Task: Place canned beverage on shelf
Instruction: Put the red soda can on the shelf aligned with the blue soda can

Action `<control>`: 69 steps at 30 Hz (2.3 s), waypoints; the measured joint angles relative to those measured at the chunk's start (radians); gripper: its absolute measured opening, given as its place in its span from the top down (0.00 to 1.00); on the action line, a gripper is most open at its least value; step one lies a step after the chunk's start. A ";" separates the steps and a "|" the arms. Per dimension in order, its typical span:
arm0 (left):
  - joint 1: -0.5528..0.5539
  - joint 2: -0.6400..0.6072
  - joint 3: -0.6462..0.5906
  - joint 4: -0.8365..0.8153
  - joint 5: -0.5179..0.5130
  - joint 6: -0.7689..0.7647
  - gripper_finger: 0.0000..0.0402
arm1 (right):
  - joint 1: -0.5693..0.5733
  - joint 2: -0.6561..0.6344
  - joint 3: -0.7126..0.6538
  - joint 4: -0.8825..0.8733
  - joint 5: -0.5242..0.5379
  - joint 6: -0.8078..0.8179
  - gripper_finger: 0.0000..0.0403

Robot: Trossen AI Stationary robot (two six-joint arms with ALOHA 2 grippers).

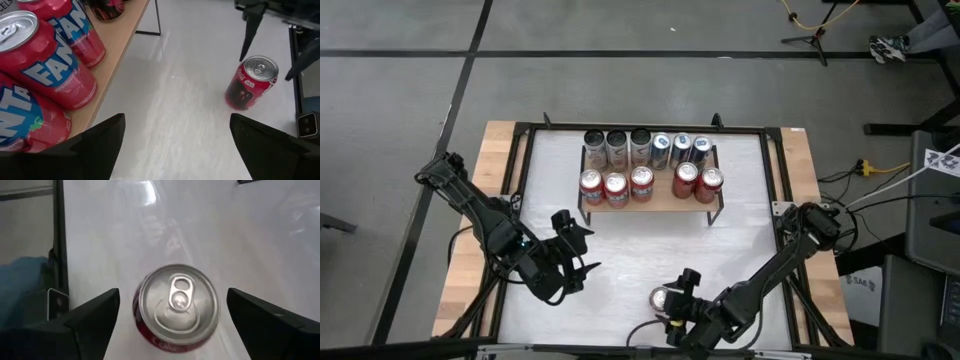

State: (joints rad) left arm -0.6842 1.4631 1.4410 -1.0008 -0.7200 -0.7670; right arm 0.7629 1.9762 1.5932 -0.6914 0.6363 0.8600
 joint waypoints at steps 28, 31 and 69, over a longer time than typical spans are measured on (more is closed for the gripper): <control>0.000 0.000 0.000 0.007 -0.023 -0.008 0.12 | -0.017 0.049 0.000 -0.013 -0.079 -0.001 0.11; 0.000 0.000 0.000 0.007 -0.023 -0.008 0.12 | -0.017 0.049 0.000 -0.012 -0.079 -0.001 0.11; 0.002 -0.030 0.000 0.004 -0.063 0.238 0.12 | -0.018 0.044 0.002 0.002 -0.051 0.000 0.30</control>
State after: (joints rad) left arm -0.6824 1.4327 1.4410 -0.9972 -0.7826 -0.5289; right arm 0.7452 2.0206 1.5948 -0.6890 0.5849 0.8601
